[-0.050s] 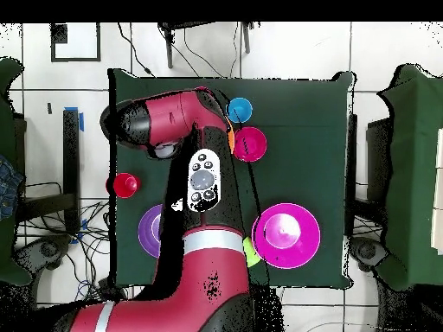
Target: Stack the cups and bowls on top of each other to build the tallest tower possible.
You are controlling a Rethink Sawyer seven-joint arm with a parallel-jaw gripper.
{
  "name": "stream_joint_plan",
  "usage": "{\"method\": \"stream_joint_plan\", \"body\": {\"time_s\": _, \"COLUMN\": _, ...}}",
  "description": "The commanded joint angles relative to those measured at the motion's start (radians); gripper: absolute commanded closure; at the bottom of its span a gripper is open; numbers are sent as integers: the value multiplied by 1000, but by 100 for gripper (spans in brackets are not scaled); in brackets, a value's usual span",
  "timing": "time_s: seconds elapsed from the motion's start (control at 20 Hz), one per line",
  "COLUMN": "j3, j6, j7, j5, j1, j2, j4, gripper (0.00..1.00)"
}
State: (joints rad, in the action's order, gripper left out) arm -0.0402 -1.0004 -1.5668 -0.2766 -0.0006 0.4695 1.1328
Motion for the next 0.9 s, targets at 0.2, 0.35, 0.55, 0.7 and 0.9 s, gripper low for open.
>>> {"method": "stream_joint_plan", "body": {"time_s": 0.2, "j3": -48, "j6": -81, "j7": 46, "j5": 10, "j1": -69, "j2": 61, "j4": 56, "gripper": 0}}
{"method": "stream_joint_plan", "body": {"time_s": 0.35, "j3": -70, "j6": -30, "j7": 159, "j5": -1, "j1": -139, "j2": 116, "j4": 165, "gripper": 0}}
{"method": "stream_joint_plan", "body": {"time_s": 0.55, "j3": -147, "j6": 57, "j7": 298, "j5": 6, "j1": -268, "j2": 179, "j4": 323, "gripper": 0}}
{"method": "stream_joint_plan", "body": {"time_s": 0.7, "j3": -215, "j6": 100, "j7": 413, "j5": -30, "j1": -365, "j2": 201, "j4": 400, "gripper": 0}}
{"method": "stream_joint_plan", "body": {"time_s": 0.9, "j3": -312, "j6": 166, "j7": 588, "j5": -139, "j1": -487, "j2": 210, "j4": 451, "gripper": 0}}
